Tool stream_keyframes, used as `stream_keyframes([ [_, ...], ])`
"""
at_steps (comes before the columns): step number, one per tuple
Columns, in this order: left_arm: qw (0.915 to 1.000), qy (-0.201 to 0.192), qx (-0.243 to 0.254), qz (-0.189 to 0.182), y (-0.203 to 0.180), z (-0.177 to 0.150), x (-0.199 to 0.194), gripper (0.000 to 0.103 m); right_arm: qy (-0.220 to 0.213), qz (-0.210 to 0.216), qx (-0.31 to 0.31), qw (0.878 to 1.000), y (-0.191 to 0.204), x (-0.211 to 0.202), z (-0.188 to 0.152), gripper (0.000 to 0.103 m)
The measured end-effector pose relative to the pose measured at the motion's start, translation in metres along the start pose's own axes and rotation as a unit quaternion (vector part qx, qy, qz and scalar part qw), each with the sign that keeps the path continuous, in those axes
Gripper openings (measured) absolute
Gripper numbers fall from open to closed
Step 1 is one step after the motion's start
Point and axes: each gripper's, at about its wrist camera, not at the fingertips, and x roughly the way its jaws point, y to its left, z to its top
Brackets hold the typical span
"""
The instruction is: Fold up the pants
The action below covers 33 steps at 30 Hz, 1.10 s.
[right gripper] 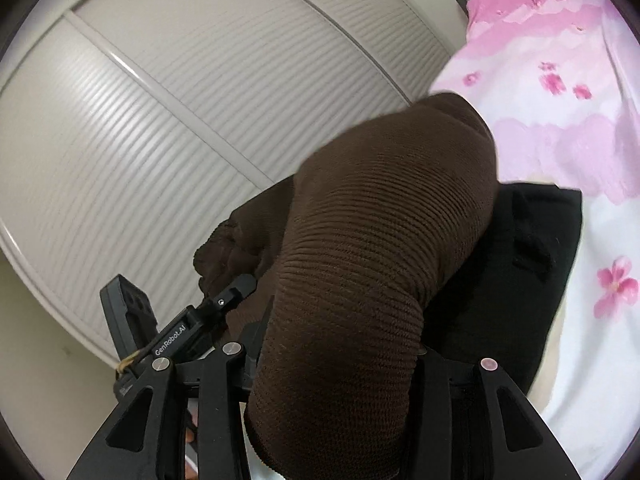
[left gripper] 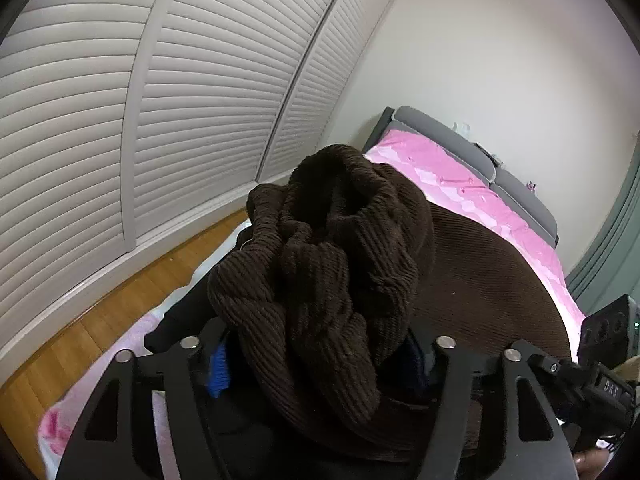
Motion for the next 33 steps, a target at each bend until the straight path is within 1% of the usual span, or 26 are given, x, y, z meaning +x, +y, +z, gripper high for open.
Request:
stream_keyframes([
  [1, 1.0, -0.002, -0.007, -0.001, 0.0, -0.002, 0.0, 0.073, 0.0, 0.001, 0.002, 1.0, -0.006, 0.001, -0.002, 0.05],
  [3, 0.9997, -0.002, -0.026, 0.006, 0.005, -0.005, 0.004, 0.079, 0.003, 0.011, 0.019, 1.0, -0.019, 0.004, -0.001, 0.059],
  [4, 0.9996, -0.003, -0.023, 0.014, 0.004, -0.006, 0.006, 0.082, 0.01, 0.017, 0.025, 0.999, -0.022, 0.005, -0.003, 0.059],
  [7, 0.9994, -0.007, -0.016, 0.03, -0.001, -0.007, 0.0, 0.084, 0.017, 0.012, 0.019, 1.0, -0.019, 0.012, -0.001, 0.059],
  [8, 0.9992, -0.008, -0.013, 0.036, -0.002, -0.005, -0.005, 0.084, 0.019, 0.009, 0.021, 1.0, -0.02, 0.01, 0.0, 0.061],
  [10, 0.9986, -0.014, -0.007, 0.051, -0.006, -0.001, -0.017, 0.083, 0.021, 0.006, 0.028, 0.999, -0.012, -0.003, 0.003, 0.066],
  [12, 0.9977, -0.024, 0.018, 0.06, -0.013, 0.003, -0.034, 0.084, 0.016, -0.004, 0.028, 0.999, -0.009, -0.014, 0.009, 0.078],
  [14, 0.9959, -0.031, 0.044, 0.074, -0.023, 0.005, -0.051, 0.084, 0.006, -0.021, 0.03, 0.999, -0.013, -0.027, 0.015, 0.08],
  [15, 0.9945, -0.035, 0.054, 0.083, -0.028, 0.006, -0.059, 0.084, -0.002, -0.03, 0.029, 0.999, -0.013, -0.039, 0.016, 0.08],
  [17, 0.9908, -0.056, 0.07, 0.101, -0.036, 0.009, -0.077, 0.084, -0.03, -0.075, 0.019, 0.997, -0.01, -0.065, 0.018, 0.08],
  [18, 0.9893, -0.071, 0.076, 0.102, -0.043, 0.011, -0.086, 0.084, -0.047, -0.084, 0.011, 0.995, -0.008, -0.076, 0.016, 0.08],
  [19, 0.989, -0.078, 0.079, 0.098, -0.048, 0.014, -0.091, 0.086, -0.062, -0.089, 0.001, 0.994, -0.005, -0.084, 0.017, 0.08],
  [20, 0.9896, -0.081, 0.08, 0.088, -0.052, 0.018, -0.091, 0.087, -0.076, -0.097, -0.015, 0.992, 0.005, -0.092, 0.018, 0.08],
  [21, 0.9915, -0.081, 0.078, 0.065, -0.056, 0.021, -0.091, 0.087, -0.082, -0.093, -0.027, 0.992, 0.012, -0.095, 0.017, 0.077],
  [23, 0.9958, -0.067, 0.062, 0.007, -0.061, 0.028, -0.082, 0.089, -0.086, -0.076, -0.048, 0.992, 0.029, -0.094, 0.018, 0.068],
  [24, 0.9962, -0.062, 0.06, -0.007, -0.063, 0.03, -0.076, 0.089, -0.081, -0.073, -0.055, 0.993, 0.037, -0.091, 0.019, 0.062],
  [25, 0.9962, -0.059, 0.063, -0.015, -0.067, 0.031, -0.071, 0.089, -0.074, -0.074, -0.062, 0.993, 0.045, -0.088, 0.018, 0.059],
  [27, 0.9965, -0.044, 0.068, -0.022, -0.07, 0.029, -0.057, 0.089, -0.055, -0.085, -0.082, 0.992, 0.067, -0.071, 0.012, 0.056],
  [28, 0.9968, -0.036, 0.068, -0.021, -0.071, 0.029, -0.049, 0.089, -0.05, -0.091, -0.092, 0.99, 0.07, -0.067, 0.006, 0.056],
  [30, 0.9978, -0.018, 0.063, -0.011, -0.065, 0.024, -0.036, 0.089, -0.035, -0.108, -0.123, 0.986, 0.082, -0.054, 0.002, 0.055],
  [31, 0.9979, -0.013, 0.064, 0.002, -0.063, 0.023, -0.03, 0.089, -0.025, -0.114, -0.131, 0.984, 0.086, -0.046, 0.002, 0.055],
  [33, 0.9976, -0.004, 0.066, 0.024, -0.057, 0.019, -0.024, 0.089, -0.006, -0.127, -0.125, 0.984, 0.08, -0.037, -0.001, 0.056],
])
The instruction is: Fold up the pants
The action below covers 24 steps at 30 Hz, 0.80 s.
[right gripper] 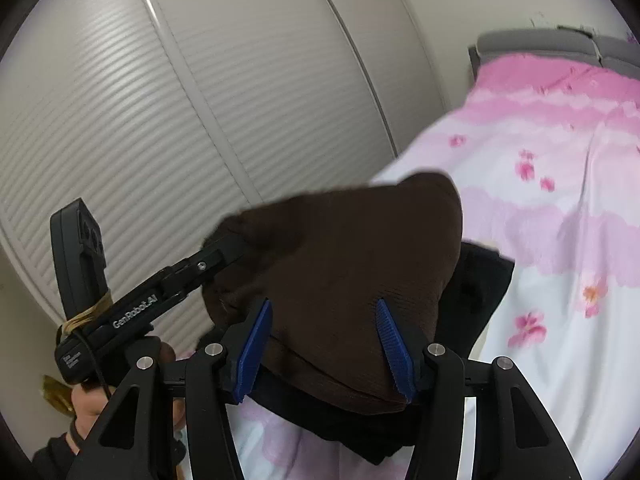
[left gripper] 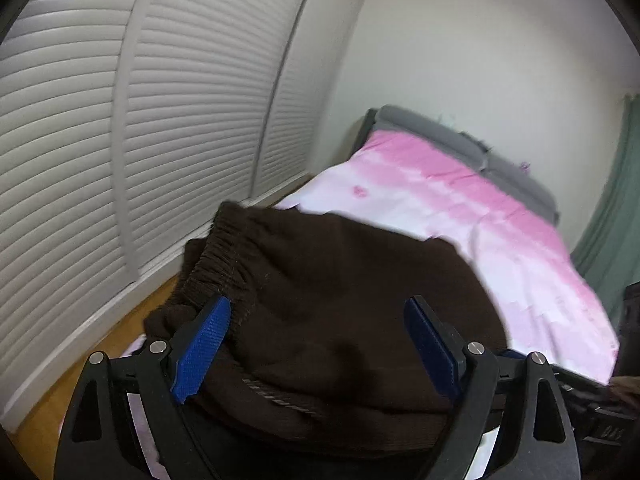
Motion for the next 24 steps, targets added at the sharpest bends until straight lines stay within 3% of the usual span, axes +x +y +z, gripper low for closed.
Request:
stream_keyframes([
  [4, 0.9999, 0.009, 0.0, 0.01, -0.005, -0.006, 0.004, 0.088, 0.03, -0.01, 0.017, 0.999, -0.019, 0.009, -0.007, 0.048],
  [8, 0.9984, 0.005, 0.042, 0.038, -0.024, -0.01, -0.008, 0.089, 0.04, -0.004, 0.035, 0.999, -0.029, 0.015, -0.01, 0.047],
  [10, 0.9982, -0.006, 0.048, 0.036, -0.032, -0.009, -0.024, 0.089, 0.029, -0.001, 0.034, 0.999, -0.028, 0.007, -0.01, 0.049],
  [12, 0.9982, -0.02, 0.048, 0.032, -0.041, -0.011, -0.049, 0.09, 0.012, 0.001, 0.026, 1.0, -0.021, -0.013, -0.009, 0.06],
  [14, 0.9978, -0.035, 0.052, 0.022, -0.057, -0.02, -0.083, 0.096, -0.006, -0.014, 0.018, 1.0, -0.019, -0.035, -0.01, 0.064],
  [15, 0.9969, -0.04, 0.063, 0.023, -0.07, -0.028, -0.102, 0.101, -0.021, -0.022, 0.012, 0.999, -0.018, -0.054, -0.013, 0.064],
  [19, 0.9939, -0.046, 0.099, 0.015, -0.121, -0.062, -0.163, 0.101, -0.069, -0.091, -0.001, 0.993, -0.019, -0.141, -0.042, 0.072],
  [21, 0.9937, -0.038, 0.105, 0.006, -0.151, -0.088, -0.192, 0.101, -0.101, -0.141, -0.002, 0.985, -0.026, -0.205, -0.076, 0.082],
  [24, 0.993, -0.024, 0.115, -0.012, -0.199, -0.137, -0.231, 0.101, -0.127, -0.211, 0.005, 0.969, -0.036, -0.29, -0.126, 0.088],
])
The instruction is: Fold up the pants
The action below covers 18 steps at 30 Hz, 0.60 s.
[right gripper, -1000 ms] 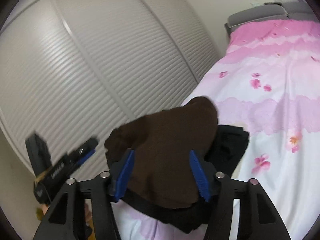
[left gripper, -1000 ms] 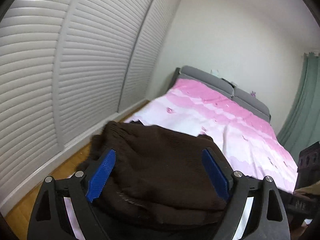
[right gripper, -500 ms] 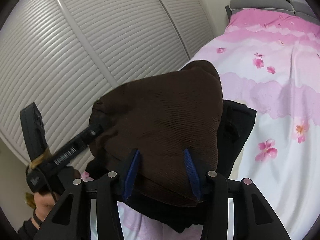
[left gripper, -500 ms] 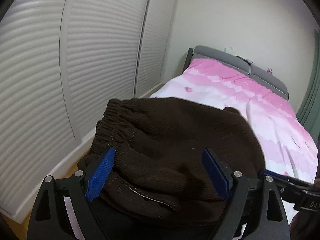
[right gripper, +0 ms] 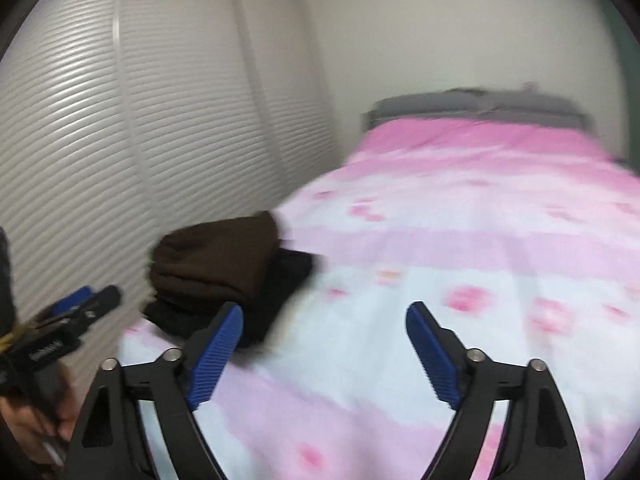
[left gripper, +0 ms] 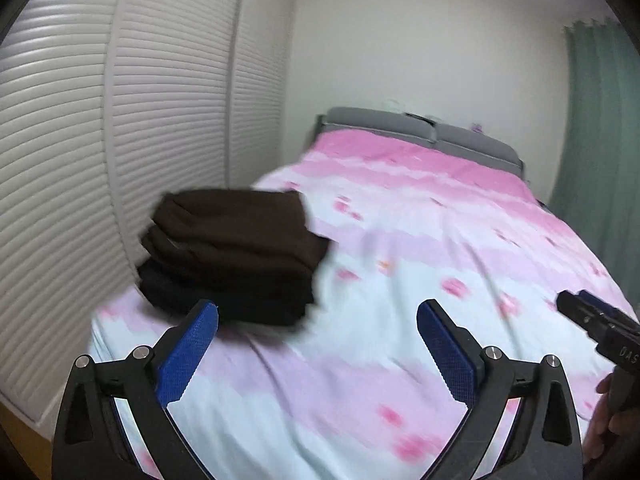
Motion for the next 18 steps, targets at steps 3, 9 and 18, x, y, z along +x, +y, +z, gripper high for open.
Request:
stream_keyframes([
  [3, 0.9992, 0.016, 0.025, -0.028, -0.069, -0.038, -0.034, 0.101, -0.004, -0.071, 0.015, 0.997, -0.053, -0.084, -0.032, 0.089],
  [9, 0.9946, 0.017, 0.067, -0.077, -0.171, -0.084, -0.1, 0.101, -0.01, -0.194, 0.022, 0.981, -0.135, -0.233, -0.088, 0.09],
  [18, 0.9919, 0.014, 0.092, -0.087, -0.232, -0.126, -0.171, 0.101, -0.023, -0.252, 0.022, 0.967, -0.173, -0.362, -0.123, 0.093],
])
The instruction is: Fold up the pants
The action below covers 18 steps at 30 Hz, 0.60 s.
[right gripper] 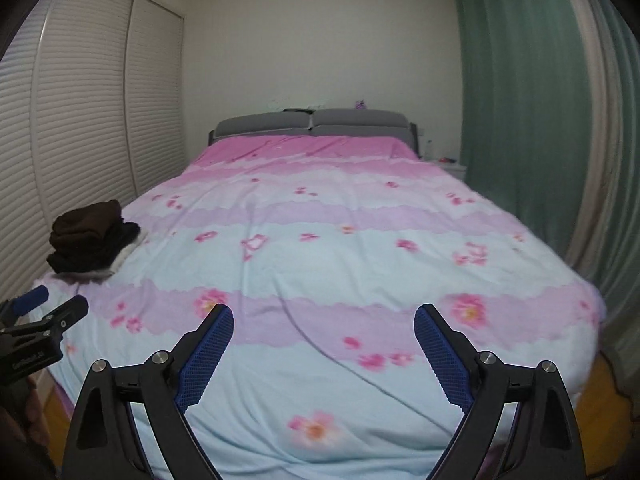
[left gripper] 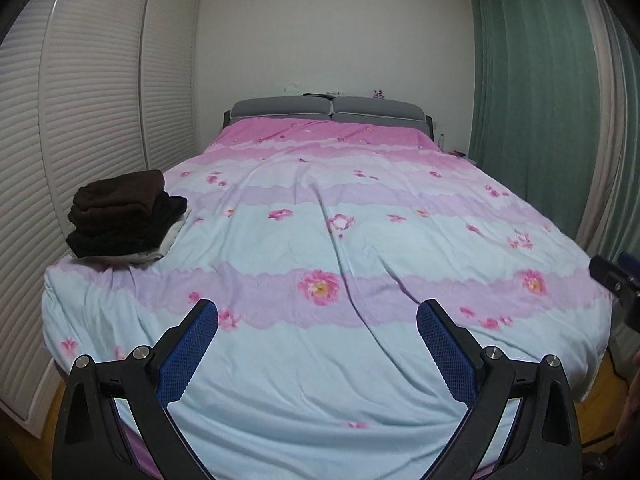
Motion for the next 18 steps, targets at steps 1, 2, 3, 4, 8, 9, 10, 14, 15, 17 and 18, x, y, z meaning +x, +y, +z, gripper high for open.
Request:
stream_keyframes([
  [1, 1.0, -0.001, 0.0, 0.004, -0.002, -0.003, -0.005, 0.101, -0.005, -0.003, -0.002, 1.0, -0.005, -0.008, -0.002, 0.093],
  [2, 1.0, -0.003, 0.0, 0.007, -0.004, -0.005, -0.008, 0.101, -0.011, -0.007, -0.005, 1.0, -0.008, -0.014, -0.004, 0.093],
  [3, 0.9999, -0.003, 0.001, 0.01, -0.005, -0.007, -0.007, 0.101, -0.015, -0.01, -0.008, 1.0, -0.01, -0.019, -0.005, 0.093],
  [4, 0.9999, 0.0, -0.001, 0.014, -0.005, -0.009, -0.01, 0.101, -0.018, -0.012, -0.009, 1.0, -0.01, -0.024, -0.007, 0.093],
  [8, 0.9998, -0.002, -0.006, 0.021, -0.003, -0.015, -0.016, 0.101, -0.022, -0.006, -0.006, 1.0, -0.017, -0.035, -0.013, 0.093],
  [9, 0.9997, -0.004, -0.006, 0.024, -0.003, -0.017, -0.018, 0.101, -0.024, -0.006, -0.006, 1.0, -0.018, -0.036, -0.015, 0.093],
  [10, 0.9996, -0.005, -0.006, 0.026, -0.002, -0.018, -0.019, 0.101, -0.025, -0.007, -0.005, 1.0, -0.018, -0.037, -0.015, 0.093],
  [14, 0.9994, -0.013, 0.004, 0.031, -0.005, -0.02, -0.023, 0.101, -0.03, -0.007, 0.001, 1.0, -0.017, -0.041, -0.02, 0.093],
  [15, 0.9994, -0.014, 0.006, 0.031, -0.006, -0.02, -0.024, 0.101, -0.031, -0.007, 0.001, 1.0, -0.017, -0.041, -0.022, 0.093],
  [17, 0.9994, -0.015, 0.008, 0.032, -0.007, -0.022, -0.024, 0.101, -0.031, -0.009, -0.001, 0.999, -0.017, -0.04, -0.022, 0.093],
  [18, 0.9993, -0.015, 0.011, 0.032, -0.009, -0.022, -0.024, 0.101, -0.031, -0.009, -0.003, 0.999, -0.017, -0.04, -0.024, 0.093],
])
